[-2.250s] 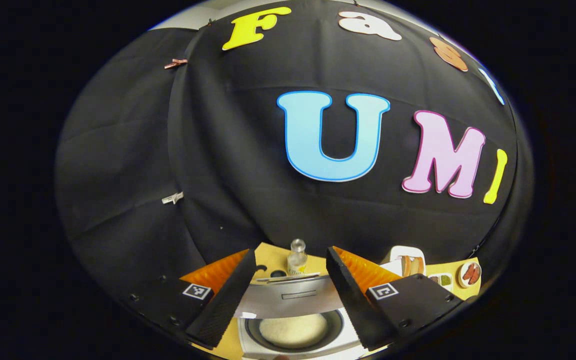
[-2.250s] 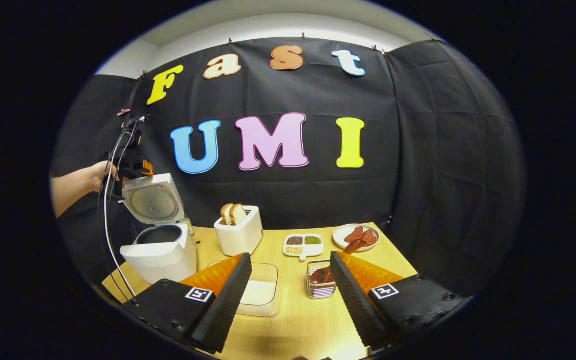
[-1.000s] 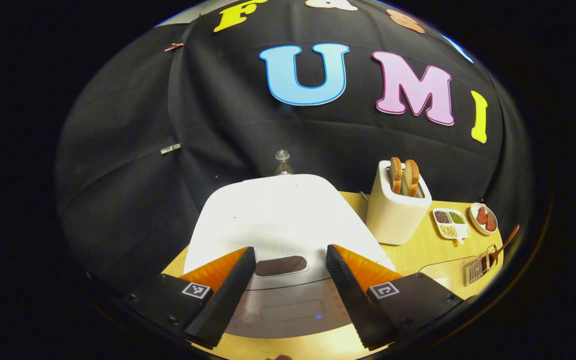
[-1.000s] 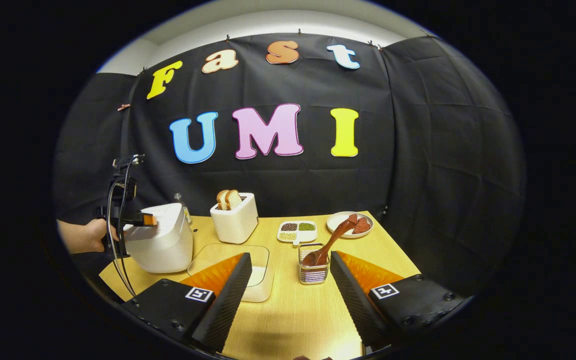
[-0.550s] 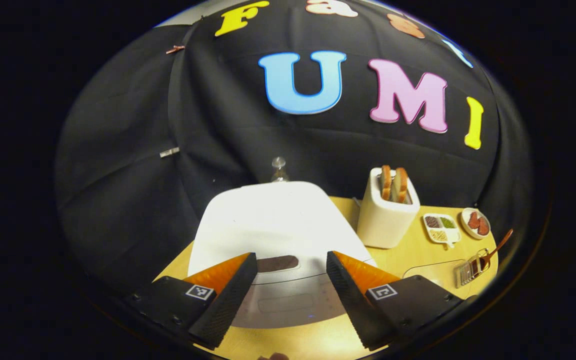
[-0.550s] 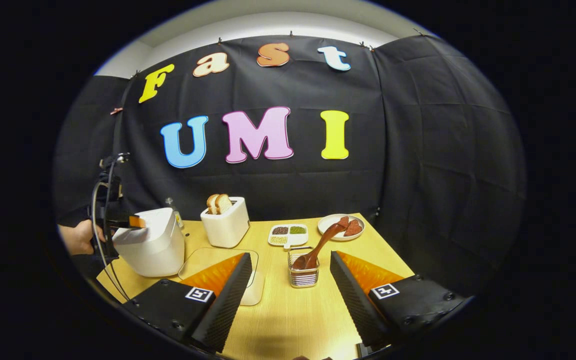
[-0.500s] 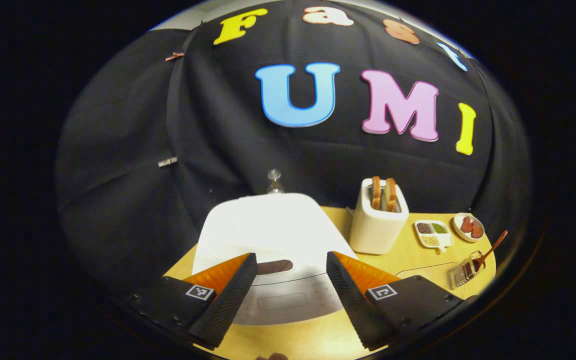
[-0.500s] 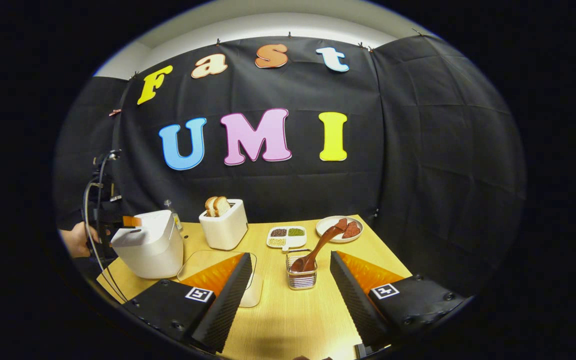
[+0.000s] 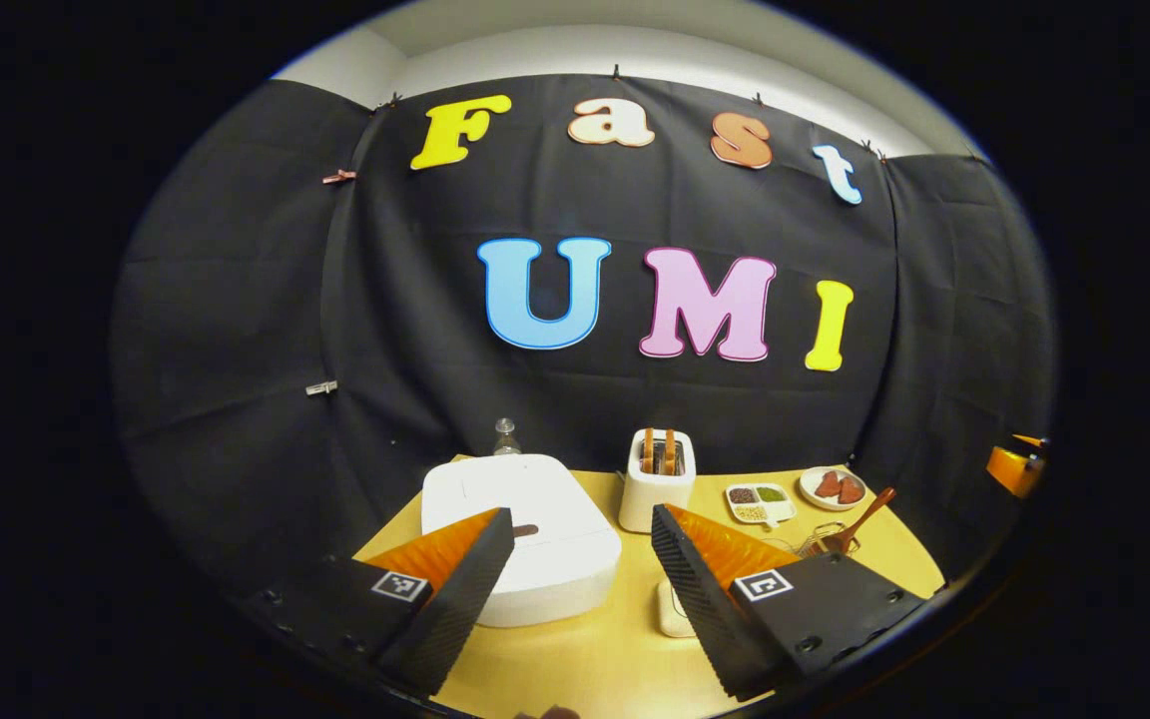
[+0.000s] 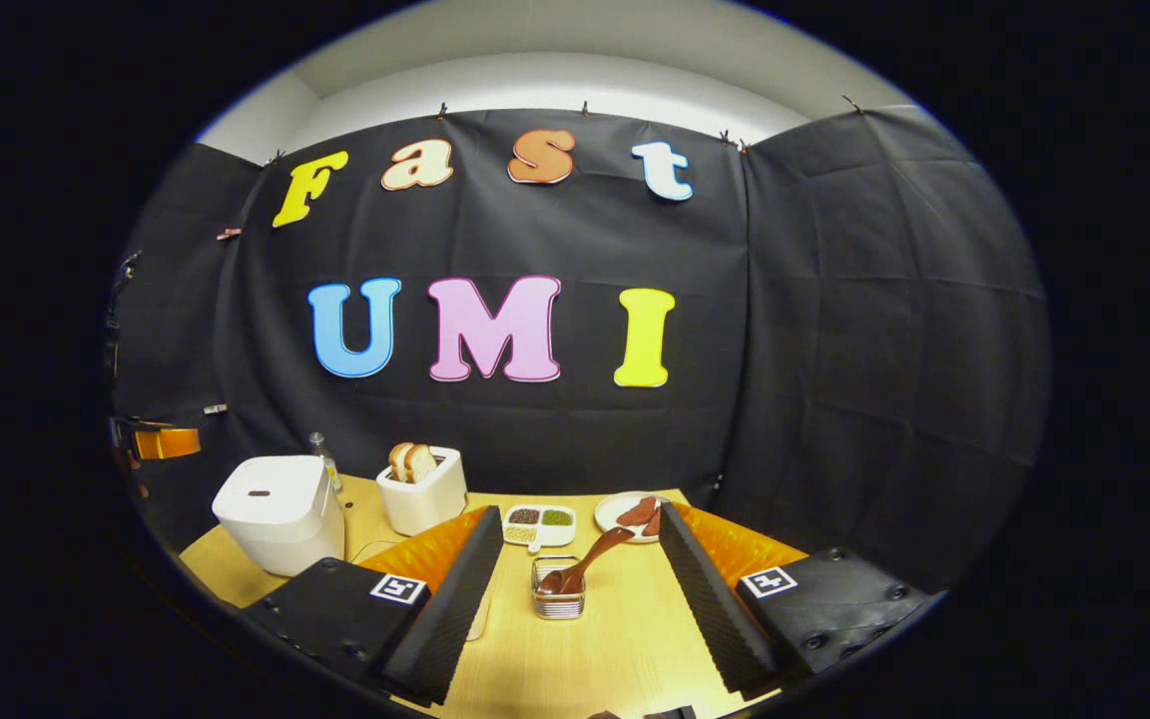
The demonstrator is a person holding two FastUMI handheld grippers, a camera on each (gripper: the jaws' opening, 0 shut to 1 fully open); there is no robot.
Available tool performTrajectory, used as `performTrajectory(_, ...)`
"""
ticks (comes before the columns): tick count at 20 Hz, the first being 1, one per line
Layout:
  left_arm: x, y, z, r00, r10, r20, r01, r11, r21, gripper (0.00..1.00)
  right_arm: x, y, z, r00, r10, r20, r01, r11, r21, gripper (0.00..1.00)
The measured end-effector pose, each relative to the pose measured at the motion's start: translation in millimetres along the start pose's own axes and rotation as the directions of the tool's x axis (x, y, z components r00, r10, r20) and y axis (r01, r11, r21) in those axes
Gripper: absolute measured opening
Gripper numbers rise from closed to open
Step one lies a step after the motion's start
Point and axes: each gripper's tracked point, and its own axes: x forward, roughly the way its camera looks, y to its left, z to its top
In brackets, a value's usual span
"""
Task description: Close the left gripper, press the button to open the rice cooker; take a wooden spoon from the chopstick holder with the right hand, scoop a spoonful of rice and pour it into the rice cooker, then put the wooden spoon back into the chopstick holder.
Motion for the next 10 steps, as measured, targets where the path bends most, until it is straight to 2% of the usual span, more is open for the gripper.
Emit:
performTrajectory(2,-15.8,-1.3,6.5,1.000,-0.021,0.006,0.021,0.999,-0.030,0.96,-9.3,9.1,8.6,1.000,0.012,0.004,-0.012,1.000,0.015,0.98)
performTrajectory(5,-21.6,15.7,11.3,1.000,-0.005,0.013,0.005,1.000,-0.028,0.95,-17.1,6.3,12.6,1.000,-0.008,0.013,0.008,1.000,-0.013,0.99)
performTrajectory(10,-24.8,15.6,-0.6,1.000,-0.023,-0.003,0.023,0.997,-0.080,0.95,-21.3,28.6,4.6,1.000,0.008,-0.010,-0.007,0.999,0.045,0.99)
